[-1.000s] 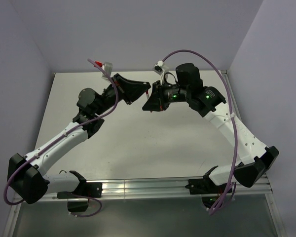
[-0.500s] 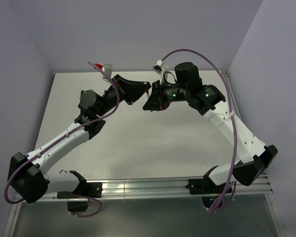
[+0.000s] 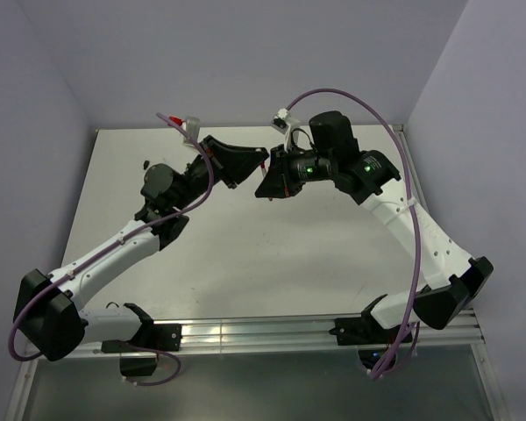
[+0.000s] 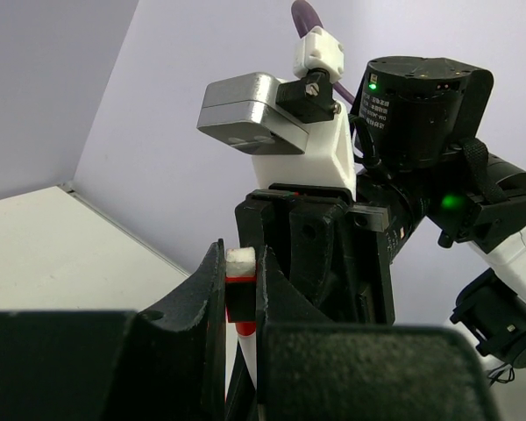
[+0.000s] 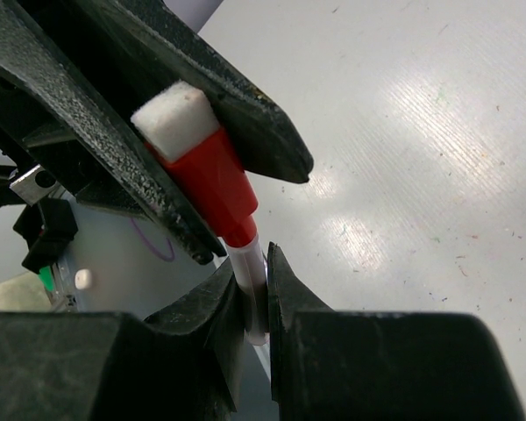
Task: Insert the pens into the pen caps
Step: Press the pen cap onto the pen.
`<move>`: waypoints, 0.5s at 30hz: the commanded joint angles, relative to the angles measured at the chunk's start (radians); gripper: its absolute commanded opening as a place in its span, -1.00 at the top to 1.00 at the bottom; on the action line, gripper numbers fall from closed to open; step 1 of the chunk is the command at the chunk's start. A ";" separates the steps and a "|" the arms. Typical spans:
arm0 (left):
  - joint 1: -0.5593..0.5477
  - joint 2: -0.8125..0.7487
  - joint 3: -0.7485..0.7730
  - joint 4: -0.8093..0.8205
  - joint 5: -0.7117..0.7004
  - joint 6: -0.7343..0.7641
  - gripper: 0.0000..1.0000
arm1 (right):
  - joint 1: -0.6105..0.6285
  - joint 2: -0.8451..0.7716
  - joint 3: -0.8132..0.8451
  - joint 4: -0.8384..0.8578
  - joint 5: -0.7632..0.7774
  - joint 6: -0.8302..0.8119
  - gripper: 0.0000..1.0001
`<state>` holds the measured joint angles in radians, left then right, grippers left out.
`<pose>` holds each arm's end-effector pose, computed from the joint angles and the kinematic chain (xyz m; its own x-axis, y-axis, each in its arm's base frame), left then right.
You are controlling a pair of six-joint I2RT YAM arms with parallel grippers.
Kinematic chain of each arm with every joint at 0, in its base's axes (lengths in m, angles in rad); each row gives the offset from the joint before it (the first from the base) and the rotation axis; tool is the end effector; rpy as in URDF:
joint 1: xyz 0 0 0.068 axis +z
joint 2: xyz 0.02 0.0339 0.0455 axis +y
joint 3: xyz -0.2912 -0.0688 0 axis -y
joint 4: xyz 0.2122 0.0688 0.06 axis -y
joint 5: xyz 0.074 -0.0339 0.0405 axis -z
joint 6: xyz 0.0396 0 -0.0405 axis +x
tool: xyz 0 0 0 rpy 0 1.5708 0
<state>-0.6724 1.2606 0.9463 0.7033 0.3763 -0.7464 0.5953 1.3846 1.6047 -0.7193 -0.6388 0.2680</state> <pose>0.1897 -0.1696 0.4243 -0.3561 -0.5237 -0.7739 0.8220 0.2183 -0.5260 0.1962 0.1614 0.4539 -0.6162 -0.1606 -0.7710 -0.7471 0.4290 0.5077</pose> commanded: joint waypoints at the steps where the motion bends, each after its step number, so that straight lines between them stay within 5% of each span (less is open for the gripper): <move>1: -0.139 0.074 -0.123 -0.453 0.440 0.021 0.99 | -0.054 -0.042 0.207 0.684 0.106 0.074 1.00; 15: -0.079 0.008 0.006 -0.542 0.279 0.032 0.99 | -0.054 -0.098 0.077 0.716 0.087 0.119 1.00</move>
<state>-0.6762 1.2339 1.0340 0.5694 0.3462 -0.7341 0.5953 1.3678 1.5997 -0.6472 -0.6472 0.3019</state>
